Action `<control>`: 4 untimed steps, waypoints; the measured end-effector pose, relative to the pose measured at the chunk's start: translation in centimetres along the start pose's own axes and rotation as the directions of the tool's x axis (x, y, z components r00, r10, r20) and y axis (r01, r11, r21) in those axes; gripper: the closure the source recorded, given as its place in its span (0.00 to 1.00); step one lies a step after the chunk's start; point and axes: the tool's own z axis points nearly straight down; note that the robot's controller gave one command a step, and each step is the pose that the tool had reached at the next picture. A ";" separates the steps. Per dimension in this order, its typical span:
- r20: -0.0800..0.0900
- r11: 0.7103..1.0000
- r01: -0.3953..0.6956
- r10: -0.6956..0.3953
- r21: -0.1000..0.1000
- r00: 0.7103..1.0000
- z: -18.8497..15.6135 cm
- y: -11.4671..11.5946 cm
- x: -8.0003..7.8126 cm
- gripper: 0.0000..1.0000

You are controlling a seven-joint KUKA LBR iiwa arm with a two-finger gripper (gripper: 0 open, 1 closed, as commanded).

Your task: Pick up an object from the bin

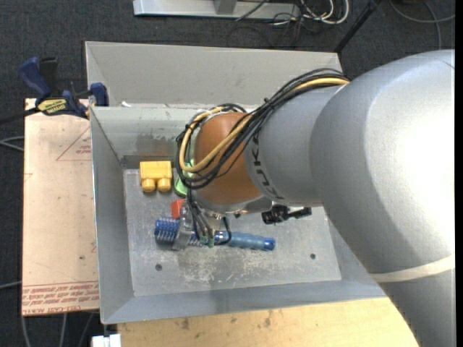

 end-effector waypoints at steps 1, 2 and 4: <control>-0.009 0.999 -0.051 0.051 0.005 0.999 -13.4 1.5 0.3 1.00; -0.016 0.842 0.540 -0.540 0.000 0.842 -12.8 2.3 -4.0 1.00; -0.027 0.654 0.756 -0.756 -0.008 0.654 -5.3 -2.7 2.1 0.00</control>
Offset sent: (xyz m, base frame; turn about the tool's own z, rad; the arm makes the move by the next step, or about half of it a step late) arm -0.0034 0.0129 0.1294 0.0561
